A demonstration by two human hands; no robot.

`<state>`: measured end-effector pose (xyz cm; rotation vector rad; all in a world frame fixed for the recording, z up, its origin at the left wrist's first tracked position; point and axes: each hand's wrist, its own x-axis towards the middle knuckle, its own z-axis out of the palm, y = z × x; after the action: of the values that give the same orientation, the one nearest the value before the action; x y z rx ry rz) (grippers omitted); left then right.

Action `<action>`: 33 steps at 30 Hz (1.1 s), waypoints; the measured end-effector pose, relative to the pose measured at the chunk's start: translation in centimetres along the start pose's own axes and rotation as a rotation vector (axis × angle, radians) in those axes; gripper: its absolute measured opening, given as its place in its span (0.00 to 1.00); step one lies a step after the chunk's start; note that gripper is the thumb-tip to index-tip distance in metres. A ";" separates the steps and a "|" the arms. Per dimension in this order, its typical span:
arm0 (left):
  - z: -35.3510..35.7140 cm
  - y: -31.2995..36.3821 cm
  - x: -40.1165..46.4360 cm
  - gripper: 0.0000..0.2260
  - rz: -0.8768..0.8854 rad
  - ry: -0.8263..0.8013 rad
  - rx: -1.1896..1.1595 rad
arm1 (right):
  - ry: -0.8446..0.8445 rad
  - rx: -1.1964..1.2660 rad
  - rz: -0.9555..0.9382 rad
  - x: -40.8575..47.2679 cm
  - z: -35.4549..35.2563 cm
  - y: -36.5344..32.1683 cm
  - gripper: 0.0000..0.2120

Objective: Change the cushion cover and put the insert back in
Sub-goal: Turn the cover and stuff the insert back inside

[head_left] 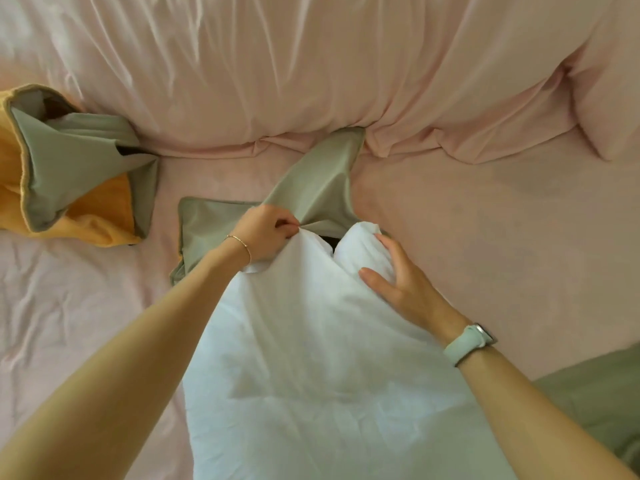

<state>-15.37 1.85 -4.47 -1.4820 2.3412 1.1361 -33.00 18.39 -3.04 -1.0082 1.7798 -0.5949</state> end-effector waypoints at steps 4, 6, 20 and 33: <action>-1.2 0.5 0.2 0.07 -0.085 -0.014 -0.349 | -0.034 -0.132 -0.250 -1.4 2.4 -2.0 0.31; -2.0 0.9 0.0 0.06 -0.133 0.073 -0.522 | -0.005 -0.211 -0.374 -0.9 4.7 -3.1 0.32; 2.3 1.2 -4.5 0.10 0.086 0.304 -0.121 | 0.677 -0.220 -0.485 -1.2 5.9 0.0 0.20; 1.2 -1.7 -4.8 0.09 -0.020 0.290 0.147 | 0.462 -0.583 -0.305 -3.0 8.1 -1.0 0.31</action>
<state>-11.89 5.69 -3.84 -1.7095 2.5229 0.7678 -24.71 20.70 -4.12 -1.6640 2.2973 -0.5305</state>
